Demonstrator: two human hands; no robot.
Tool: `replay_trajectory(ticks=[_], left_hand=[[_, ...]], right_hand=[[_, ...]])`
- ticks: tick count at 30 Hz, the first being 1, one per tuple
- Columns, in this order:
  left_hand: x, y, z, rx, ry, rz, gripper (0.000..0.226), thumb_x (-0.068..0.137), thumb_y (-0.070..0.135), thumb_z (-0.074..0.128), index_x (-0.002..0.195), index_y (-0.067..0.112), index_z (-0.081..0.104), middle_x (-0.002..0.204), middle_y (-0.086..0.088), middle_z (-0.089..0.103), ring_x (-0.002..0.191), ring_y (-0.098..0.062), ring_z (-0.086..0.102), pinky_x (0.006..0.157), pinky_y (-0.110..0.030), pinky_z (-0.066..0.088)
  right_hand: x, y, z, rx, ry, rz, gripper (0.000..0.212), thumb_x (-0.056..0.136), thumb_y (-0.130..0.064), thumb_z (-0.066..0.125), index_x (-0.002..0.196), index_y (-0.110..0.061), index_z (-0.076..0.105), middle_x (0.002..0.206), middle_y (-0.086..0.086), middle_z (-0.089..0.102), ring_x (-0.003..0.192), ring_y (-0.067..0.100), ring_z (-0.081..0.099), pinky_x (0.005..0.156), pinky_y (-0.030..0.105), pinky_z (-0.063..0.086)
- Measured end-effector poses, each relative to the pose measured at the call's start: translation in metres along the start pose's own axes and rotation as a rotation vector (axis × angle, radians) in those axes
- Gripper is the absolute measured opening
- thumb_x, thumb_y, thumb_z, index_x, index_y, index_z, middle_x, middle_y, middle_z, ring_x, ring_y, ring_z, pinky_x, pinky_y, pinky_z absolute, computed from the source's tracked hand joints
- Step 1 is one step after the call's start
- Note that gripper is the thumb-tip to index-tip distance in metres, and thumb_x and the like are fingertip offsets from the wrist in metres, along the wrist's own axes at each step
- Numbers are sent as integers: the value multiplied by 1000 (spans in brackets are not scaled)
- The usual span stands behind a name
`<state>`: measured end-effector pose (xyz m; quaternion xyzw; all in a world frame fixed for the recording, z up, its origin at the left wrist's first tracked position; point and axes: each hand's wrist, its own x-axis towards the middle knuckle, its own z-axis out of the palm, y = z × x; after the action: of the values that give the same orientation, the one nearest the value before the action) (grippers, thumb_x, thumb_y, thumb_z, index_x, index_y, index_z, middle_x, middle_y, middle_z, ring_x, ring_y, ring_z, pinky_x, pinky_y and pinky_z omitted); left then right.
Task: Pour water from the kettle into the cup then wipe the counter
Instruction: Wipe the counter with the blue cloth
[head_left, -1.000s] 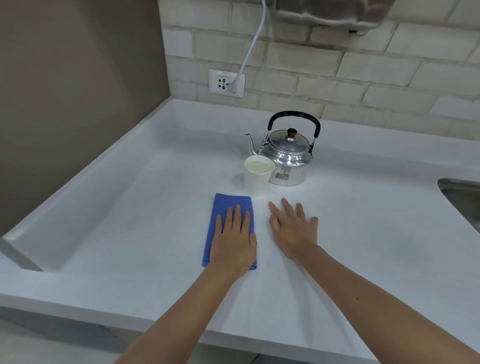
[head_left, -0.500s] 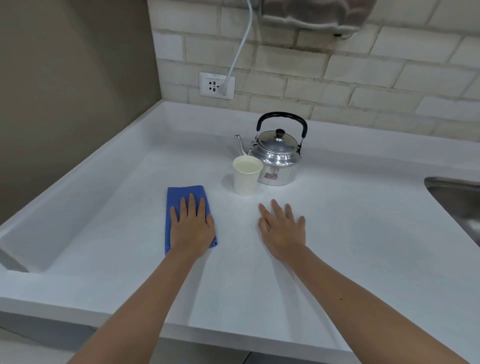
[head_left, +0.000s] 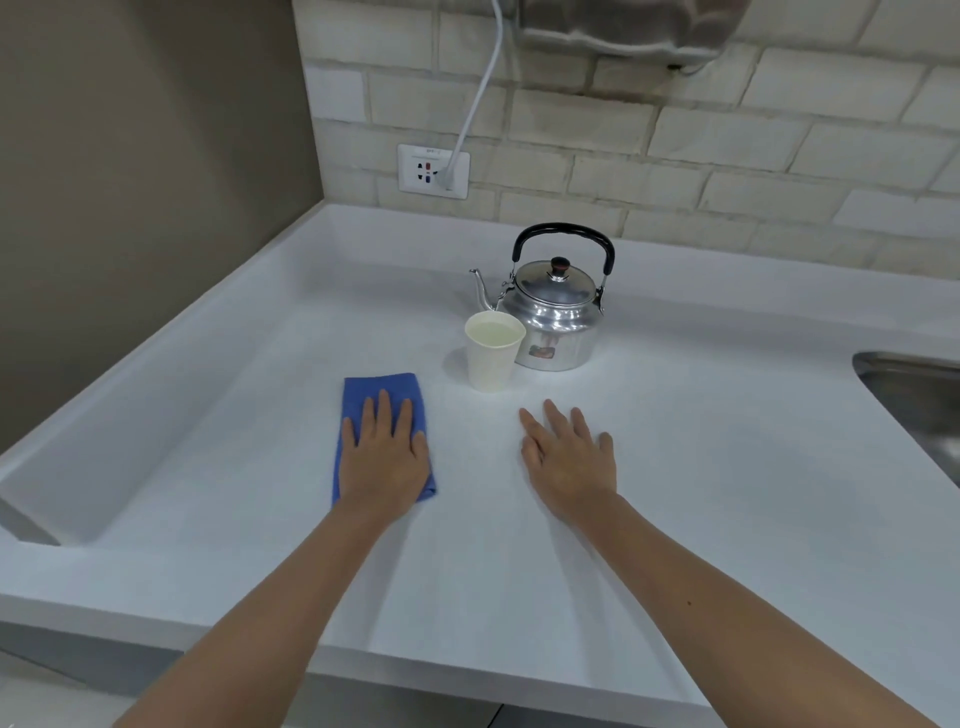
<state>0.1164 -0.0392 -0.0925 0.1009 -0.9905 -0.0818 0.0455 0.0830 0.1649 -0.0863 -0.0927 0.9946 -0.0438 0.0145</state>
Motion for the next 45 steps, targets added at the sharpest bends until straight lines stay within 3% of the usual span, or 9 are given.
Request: replay_trajectory(ticks=[5,14,19,20,25,30,37,42,45], left_hand=[[2,0,-2,63,-30,31,53,98,33,15,147,15,2,159,-8,1,145,-27,4,118,-47,6],[-31,67,12,-36,-26,163,53,98,32,16,147,16,3,159,-4,0,146,-25,-1,118,-45,-1],[-26,52,-12,-658,-32,52,47,99,23,22,144,10,22,156,-4,21,143,-16,18,113,-22,7],[-20,42,-18,-680,4,30,46,99,22,22,143,8,24,155,-6,23,142,-17,19,112,-20,8],[7,-12,-24,-417,-30,12,47,100,24,19,145,10,22,157,-8,16,145,-24,8,120,-39,6],[22,-29,-13,-288,-61,103,47,100,28,18,145,16,21,157,-3,16,146,-20,6,119,-40,4],[44,-19,0,-230,-26,191,45,99,26,21,142,16,30,155,-4,23,145,-19,13,119,-41,6],[47,-19,4,-226,13,219,45,98,27,24,140,14,35,153,-7,28,143,-21,17,118,-45,9],[49,-19,6,-199,13,223,46,98,28,23,141,14,32,154,-8,26,144,-22,15,118,-45,9]], right_hand=[[0,0,-1,9,-6,2,47,99,-39,17,146,-40,15,158,-7,12,145,23,9,110,50,21],[0,1,-4,5,-46,3,47,100,-39,15,147,-38,11,159,-6,9,146,23,6,112,52,19],[-6,-20,-13,116,5,-36,48,101,-35,19,148,-31,15,159,-3,9,146,24,2,115,51,13],[-8,-27,-14,148,19,-61,48,100,-35,20,148,-30,16,159,-2,9,146,24,1,116,51,12],[-16,-67,-10,206,12,-199,51,100,-37,25,149,-23,16,160,2,4,146,25,-5,118,46,8],[-21,-89,7,188,-31,-250,53,99,-45,25,149,-34,9,160,-1,-1,146,24,-9,118,48,-1],[-18,-43,8,58,-12,-105,51,99,-45,16,148,-39,2,160,-7,-5,146,25,-5,116,54,-2],[-11,-24,0,-36,-3,-119,53,101,-39,15,150,-26,2,160,-2,-9,145,23,-16,118,48,-5],[-9,-38,-1,48,-14,-204,56,101,-35,24,149,-10,8,159,4,-9,146,22,-12,120,41,-2]])
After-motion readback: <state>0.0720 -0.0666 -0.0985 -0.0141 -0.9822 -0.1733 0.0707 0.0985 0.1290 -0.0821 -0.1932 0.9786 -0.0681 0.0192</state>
